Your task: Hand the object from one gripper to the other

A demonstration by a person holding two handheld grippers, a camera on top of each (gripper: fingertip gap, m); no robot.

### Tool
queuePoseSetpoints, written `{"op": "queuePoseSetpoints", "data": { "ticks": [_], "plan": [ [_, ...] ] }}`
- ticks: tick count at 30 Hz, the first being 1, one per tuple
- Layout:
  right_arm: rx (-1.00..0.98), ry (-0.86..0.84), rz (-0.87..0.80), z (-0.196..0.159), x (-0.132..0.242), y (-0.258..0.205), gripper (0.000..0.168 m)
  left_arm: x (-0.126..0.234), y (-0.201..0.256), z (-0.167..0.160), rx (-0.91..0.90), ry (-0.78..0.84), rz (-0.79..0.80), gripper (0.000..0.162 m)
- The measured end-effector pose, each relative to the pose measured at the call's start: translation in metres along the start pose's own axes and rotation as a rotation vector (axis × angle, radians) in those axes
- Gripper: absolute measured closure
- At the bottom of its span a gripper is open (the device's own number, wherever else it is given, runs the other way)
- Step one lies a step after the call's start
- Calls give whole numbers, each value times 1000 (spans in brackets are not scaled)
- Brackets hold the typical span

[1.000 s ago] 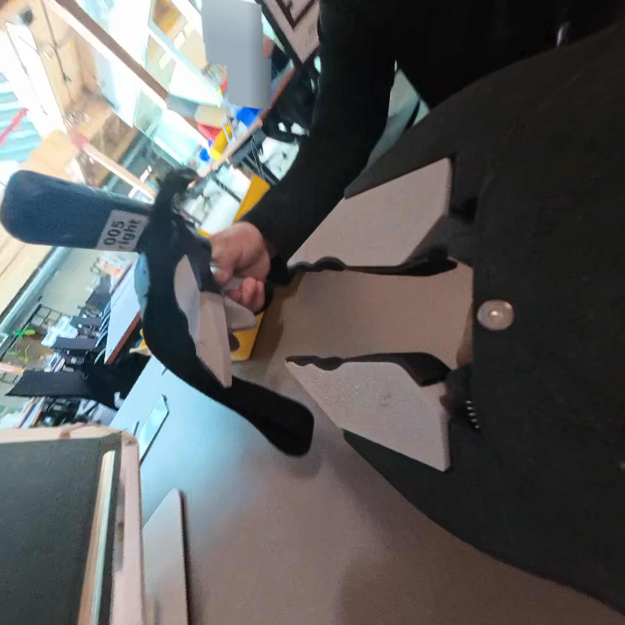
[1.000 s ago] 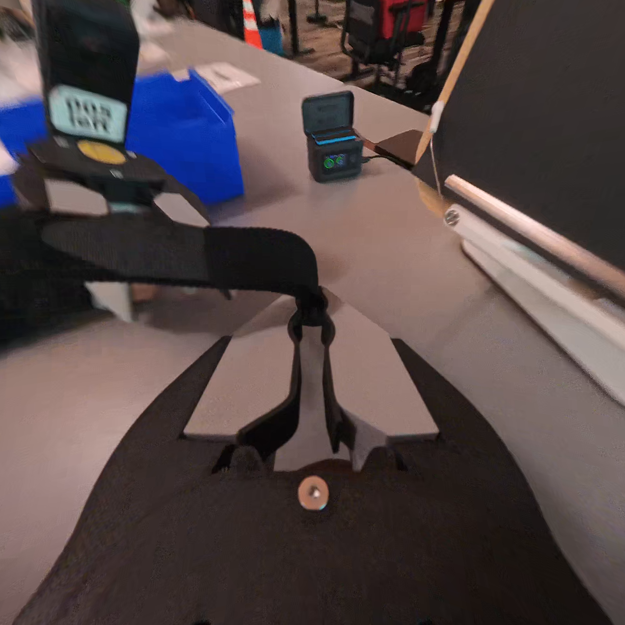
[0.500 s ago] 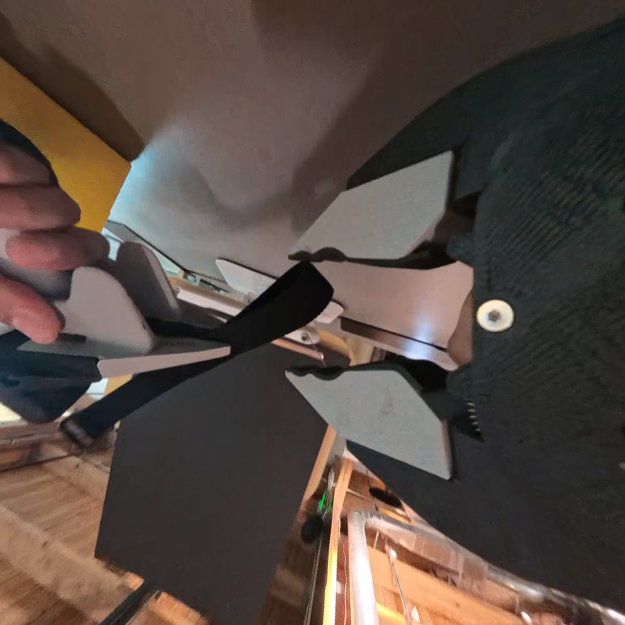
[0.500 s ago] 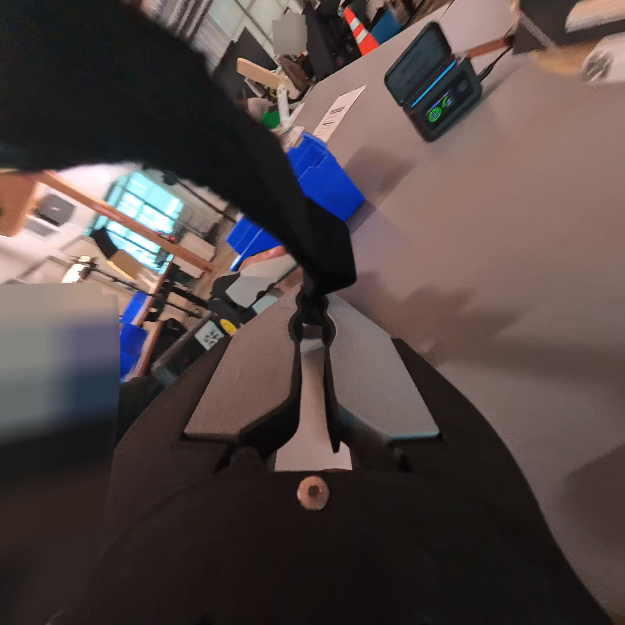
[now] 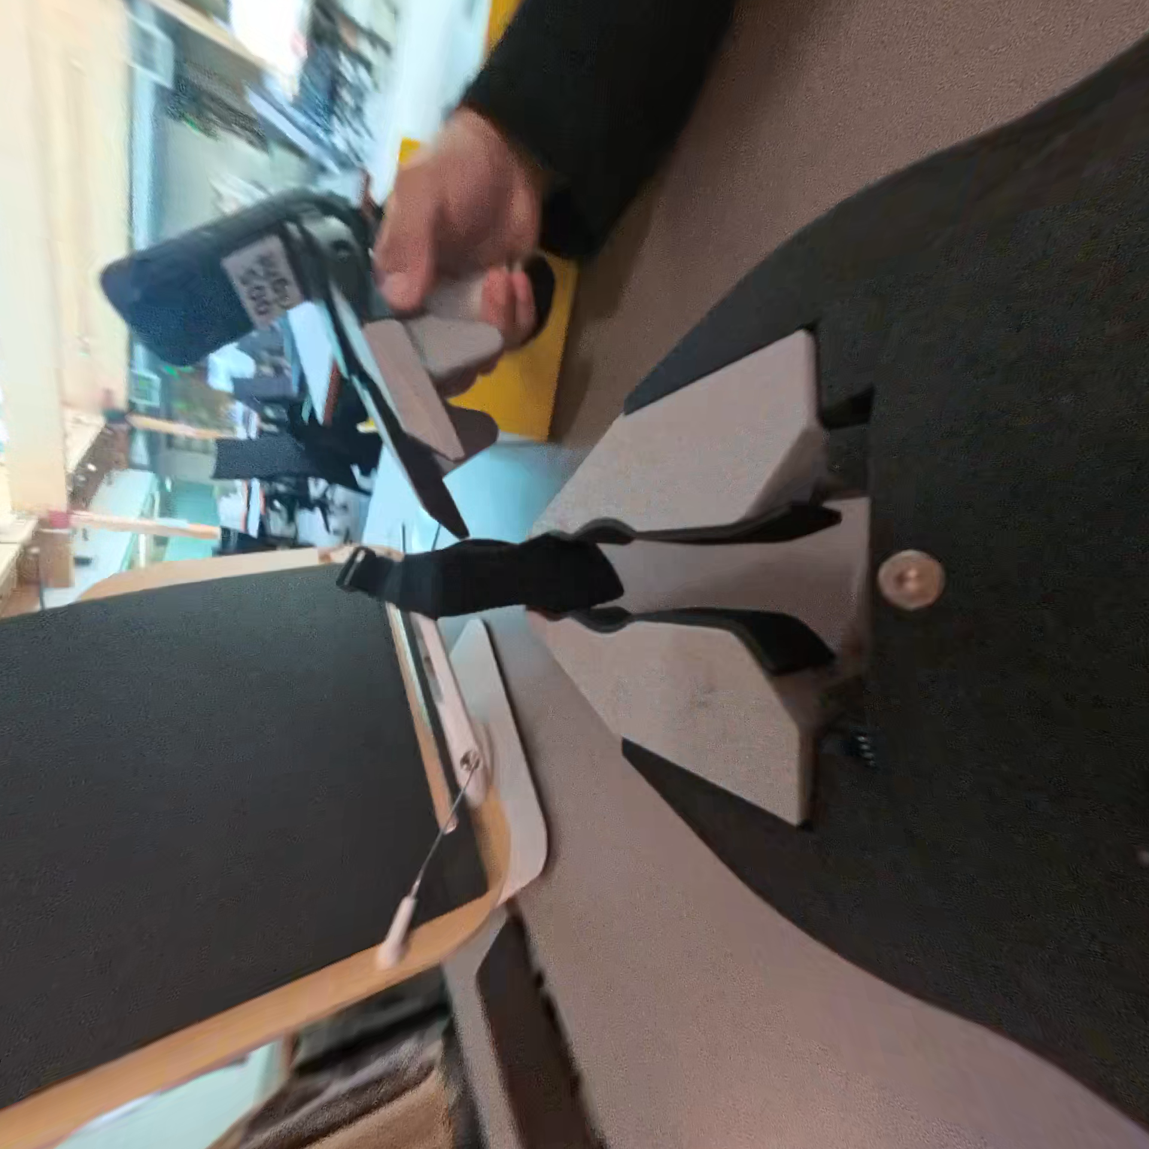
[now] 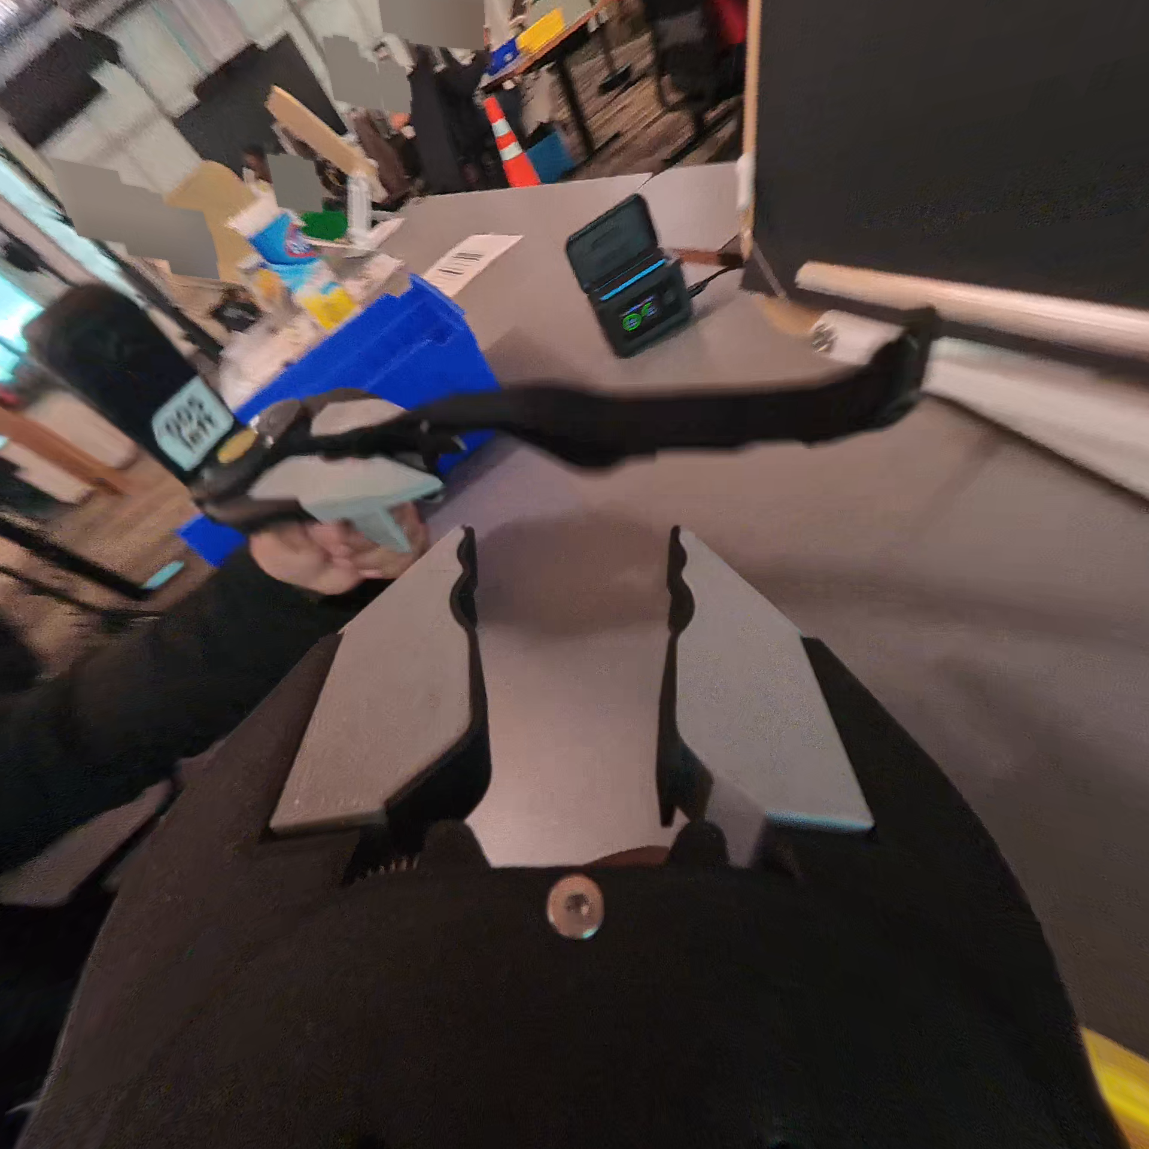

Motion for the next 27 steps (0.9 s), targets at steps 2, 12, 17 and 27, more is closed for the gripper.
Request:
{"op": "queuePoseSetpoints", "data": {
  "ticks": [2, 12, 17, 27],
  "plan": [
    [78, 3, -62, 3, 5, -1, 102, 4, -16, -2, 270, 0, -111, 150],
    [715, 27, -376, -5, -13, -46, 87, -3, -20, -27, 482, -252, -272, 148],
    [876, -159, -361, -27, -30, -47, 75, -8, -2, -34, 402, -368, -378, 149],
    [1013, -338, -279, -57, -47, -53, 128, -7, 5, -30, 405, -334, -417, 140]
  ]
}}
Point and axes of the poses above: each gripper's, where its closed fingertips meet, x back along the fingers, z out of its top, y = z × x across the jaws, the point moved 9 cm from there along x, back along the fingers, and after that the axes turned 1 degree about -z, right-handed, at the moved point
